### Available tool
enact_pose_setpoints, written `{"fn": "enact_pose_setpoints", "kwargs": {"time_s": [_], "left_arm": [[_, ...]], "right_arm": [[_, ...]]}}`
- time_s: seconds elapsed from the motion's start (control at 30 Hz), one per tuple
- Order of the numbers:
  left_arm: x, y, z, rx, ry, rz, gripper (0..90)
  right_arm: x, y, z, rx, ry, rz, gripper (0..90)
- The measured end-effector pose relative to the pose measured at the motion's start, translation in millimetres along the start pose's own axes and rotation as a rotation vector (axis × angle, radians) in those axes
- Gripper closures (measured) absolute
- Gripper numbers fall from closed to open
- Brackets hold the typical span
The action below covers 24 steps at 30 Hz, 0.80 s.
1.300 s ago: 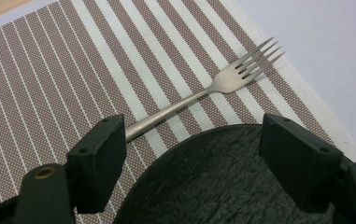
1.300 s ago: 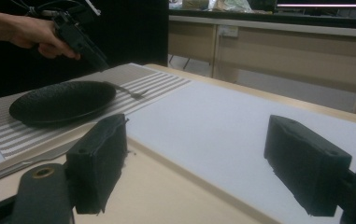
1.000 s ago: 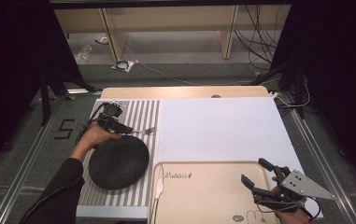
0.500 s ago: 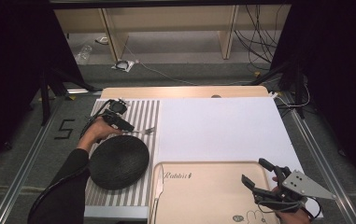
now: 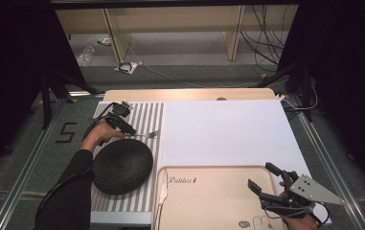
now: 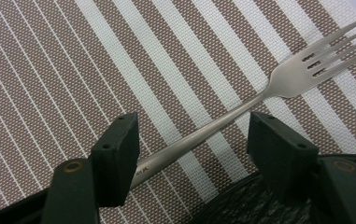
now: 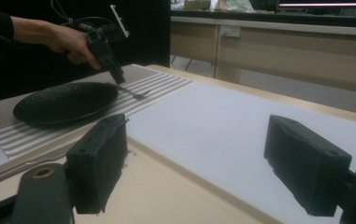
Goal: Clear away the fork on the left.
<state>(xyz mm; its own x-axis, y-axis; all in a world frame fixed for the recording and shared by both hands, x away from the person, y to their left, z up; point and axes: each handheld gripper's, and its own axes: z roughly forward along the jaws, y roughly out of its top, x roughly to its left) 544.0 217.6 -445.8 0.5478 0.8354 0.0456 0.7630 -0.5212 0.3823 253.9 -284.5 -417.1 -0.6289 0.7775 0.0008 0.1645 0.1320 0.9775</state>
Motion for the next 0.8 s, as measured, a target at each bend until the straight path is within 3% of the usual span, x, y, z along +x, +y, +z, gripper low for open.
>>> {"fn": "enact_pose_setpoints", "kwargs": {"time_s": [0.17,0.47,0.8], "left_arm": [[0.7,-0.8,3.7,0.008,-0.005,0.012,38.2],[-0.1,-0.2,6.7,0.033,-0.003,0.083,45.7],[1.2,3.0,10.3,0.057,-0.008,0.095,50.5]], "right_arm": [[-0.2,-0.1,-0.2,0.000,0.000,0.000,22.4],[-0.5,-0.4,0.0,0.000,-0.001,0.001,22.4],[-0.9,-0.5,-0.6,0.000,-0.002,0.000,22.5]]}}
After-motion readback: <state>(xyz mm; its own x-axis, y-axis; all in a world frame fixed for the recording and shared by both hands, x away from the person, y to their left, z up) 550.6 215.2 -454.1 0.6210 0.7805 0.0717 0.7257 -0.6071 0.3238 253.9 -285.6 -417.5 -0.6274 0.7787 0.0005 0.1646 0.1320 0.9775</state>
